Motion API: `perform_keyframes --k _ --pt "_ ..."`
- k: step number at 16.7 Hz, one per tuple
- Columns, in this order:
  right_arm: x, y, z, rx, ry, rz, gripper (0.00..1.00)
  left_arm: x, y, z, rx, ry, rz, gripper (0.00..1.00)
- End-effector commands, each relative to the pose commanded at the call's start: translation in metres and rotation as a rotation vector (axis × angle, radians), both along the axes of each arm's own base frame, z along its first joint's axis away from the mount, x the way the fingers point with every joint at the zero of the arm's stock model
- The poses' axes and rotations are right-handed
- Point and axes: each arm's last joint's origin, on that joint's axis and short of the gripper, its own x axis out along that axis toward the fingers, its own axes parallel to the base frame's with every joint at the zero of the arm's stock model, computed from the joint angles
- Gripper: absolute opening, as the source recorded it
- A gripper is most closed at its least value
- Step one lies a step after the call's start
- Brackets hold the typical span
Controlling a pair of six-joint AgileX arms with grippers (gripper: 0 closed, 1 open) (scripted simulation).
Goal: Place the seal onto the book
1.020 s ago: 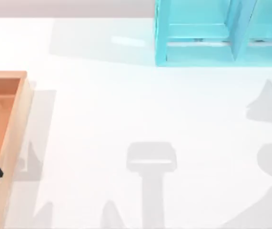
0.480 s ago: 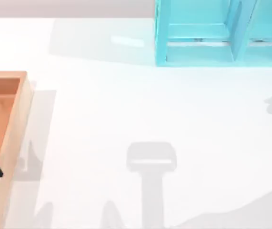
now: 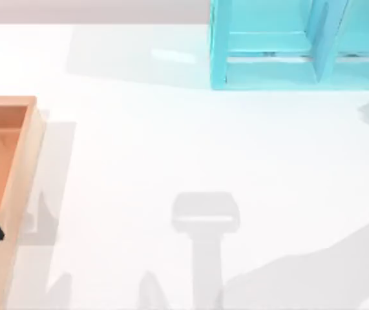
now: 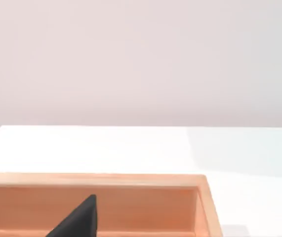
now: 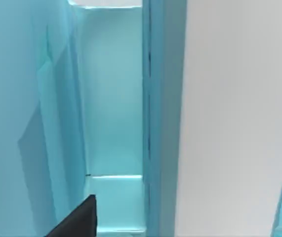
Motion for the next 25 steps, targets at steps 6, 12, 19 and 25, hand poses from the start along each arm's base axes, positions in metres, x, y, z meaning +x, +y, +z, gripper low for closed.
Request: perform_keyframes --k 6,12,19,25 --pt "0.043 0.001 -0.004 0.000 0.000 0.000 1.00 0.000 0.000 0.000 0.000 0.000 0.000 1.00" --pt "0.044 0.001 -0.004 0.000 0.001 0.000 0.85 0.000 0.000 0.000 0.000 0.000 0.000 1.00" --pt "0.044 0.001 -0.004 0.000 0.001 0.000 0.32 0.000 0.000 0.000 0.000 0.000 0.000 1.00" --pt "0.044 0.001 -0.004 0.000 0.001 0.000 0.00 0.000 0.000 0.000 0.000 0.000 0.000 1.00"
